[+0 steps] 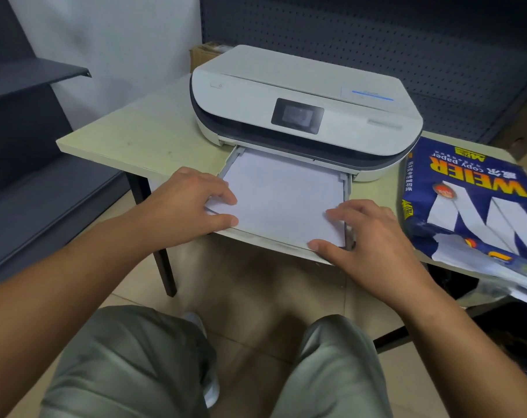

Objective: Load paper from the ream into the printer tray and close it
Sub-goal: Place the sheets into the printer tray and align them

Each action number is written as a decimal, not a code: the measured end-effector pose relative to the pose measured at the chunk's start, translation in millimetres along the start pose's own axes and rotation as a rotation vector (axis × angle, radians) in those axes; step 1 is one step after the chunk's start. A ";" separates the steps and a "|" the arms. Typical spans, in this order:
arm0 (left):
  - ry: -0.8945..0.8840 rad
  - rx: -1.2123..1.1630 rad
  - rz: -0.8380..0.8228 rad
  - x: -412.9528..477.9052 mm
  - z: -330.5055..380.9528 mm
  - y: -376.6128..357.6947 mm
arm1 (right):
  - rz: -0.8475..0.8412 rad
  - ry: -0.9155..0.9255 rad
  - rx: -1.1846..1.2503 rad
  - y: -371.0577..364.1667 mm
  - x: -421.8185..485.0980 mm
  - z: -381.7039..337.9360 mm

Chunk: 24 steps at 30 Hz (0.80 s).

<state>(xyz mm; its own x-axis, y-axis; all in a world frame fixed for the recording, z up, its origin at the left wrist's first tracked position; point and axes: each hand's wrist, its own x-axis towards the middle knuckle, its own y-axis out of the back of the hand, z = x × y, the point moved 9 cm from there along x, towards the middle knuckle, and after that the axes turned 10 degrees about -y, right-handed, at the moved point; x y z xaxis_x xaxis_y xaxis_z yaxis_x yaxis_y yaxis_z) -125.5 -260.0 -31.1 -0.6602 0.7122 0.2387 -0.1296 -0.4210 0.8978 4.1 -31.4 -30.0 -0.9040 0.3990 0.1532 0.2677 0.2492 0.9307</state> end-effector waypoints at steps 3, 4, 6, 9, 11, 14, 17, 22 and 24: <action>-0.010 -0.003 0.008 -1.0 -1.8 -0.3 | -0.007 -0.013 -0.008 -4.0 -1.7 3.7; -0.008 -0.004 0.003 -1.0 -2.5 -1.0 | -0.006 -0.018 0.005 -4.5 -2.0 4.6; 0.015 -0.017 -0.007 -1.2 -4.0 -2.7 | -0.008 -0.039 0.033 -4.4 -2.6 6.7; 0.054 -0.020 0.000 -2.5 -4.7 -3.1 | -0.014 -0.068 0.053 -4.1 -4.1 10.1; 0.059 -0.013 0.000 -3.3 -4.6 -3.8 | -0.009 -0.062 0.058 -4.5 -5.4 9.9; 0.055 -0.024 -0.009 -3.0 -8.0 -5.2 | -0.016 -0.056 0.062 -5.5 -5.2 10.1; 0.060 -0.072 -0.030 -2.0 -11.9 -6.2 | -0.058 -0.047 0.045 -8.1 -1.3 11.6; 0.081 -0.107 -0.086 1.7 -16.2 -10.2 | -0.113 -0.025 0.040 -12.6 6.1 16.6; 0.079 -0.114 -0.105 3.5 -18.3 -11.8 | -0.126 -0.020 0.039 -13.5 7.7 17.3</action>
<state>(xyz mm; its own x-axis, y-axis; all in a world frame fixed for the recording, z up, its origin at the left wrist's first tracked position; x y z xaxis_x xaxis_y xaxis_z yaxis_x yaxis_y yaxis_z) -139.8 -262.8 -47.6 -0.6938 0.7115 0.1118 -0.2814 -0.4107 0.8673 -0.7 -16.4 -47.1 -0.9246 0.3798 0.0293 0.1660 0.3324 0.9284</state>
